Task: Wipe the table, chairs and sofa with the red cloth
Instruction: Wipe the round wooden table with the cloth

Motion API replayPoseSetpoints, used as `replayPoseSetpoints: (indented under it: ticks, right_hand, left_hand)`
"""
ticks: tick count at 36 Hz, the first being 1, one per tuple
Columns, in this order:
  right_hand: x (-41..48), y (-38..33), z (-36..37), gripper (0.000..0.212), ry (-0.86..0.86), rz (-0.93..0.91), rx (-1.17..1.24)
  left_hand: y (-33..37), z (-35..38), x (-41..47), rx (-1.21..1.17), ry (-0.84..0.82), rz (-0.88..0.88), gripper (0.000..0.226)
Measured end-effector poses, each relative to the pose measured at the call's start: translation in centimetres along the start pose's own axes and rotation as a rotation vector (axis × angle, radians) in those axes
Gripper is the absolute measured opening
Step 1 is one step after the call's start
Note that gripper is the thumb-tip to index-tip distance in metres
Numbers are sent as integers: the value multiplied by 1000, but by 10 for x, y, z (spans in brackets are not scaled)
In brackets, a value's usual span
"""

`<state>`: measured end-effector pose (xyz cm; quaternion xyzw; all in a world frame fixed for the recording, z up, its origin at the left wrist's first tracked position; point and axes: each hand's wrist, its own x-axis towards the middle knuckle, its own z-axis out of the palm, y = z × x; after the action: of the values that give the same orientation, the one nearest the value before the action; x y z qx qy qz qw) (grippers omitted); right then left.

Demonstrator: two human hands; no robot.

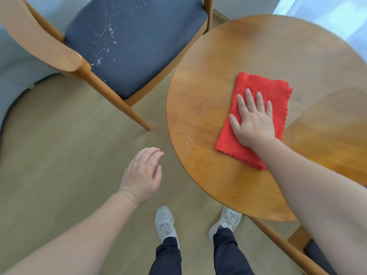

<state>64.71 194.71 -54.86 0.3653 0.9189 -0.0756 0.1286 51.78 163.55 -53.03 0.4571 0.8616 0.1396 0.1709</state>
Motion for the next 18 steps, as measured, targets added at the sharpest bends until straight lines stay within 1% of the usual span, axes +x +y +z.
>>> replayPoseSetpoints:
  ticks: [6, 13, 18]
  right_hand:
    - [-16, -15, 5, 69, -2, -18, 5]
    - [-66, -86, 20, 68, -84, -260, 8]
    - [-71, -119, 27, 67, -106, -345, -13]
  left_hand:
    - [-1, 8, 0, -18, -1, 0, 39]
    - [-6, 4, 5, -23, 23, -28, 41]
    - [-11, -3, 11, -27, 53, -35, 41]
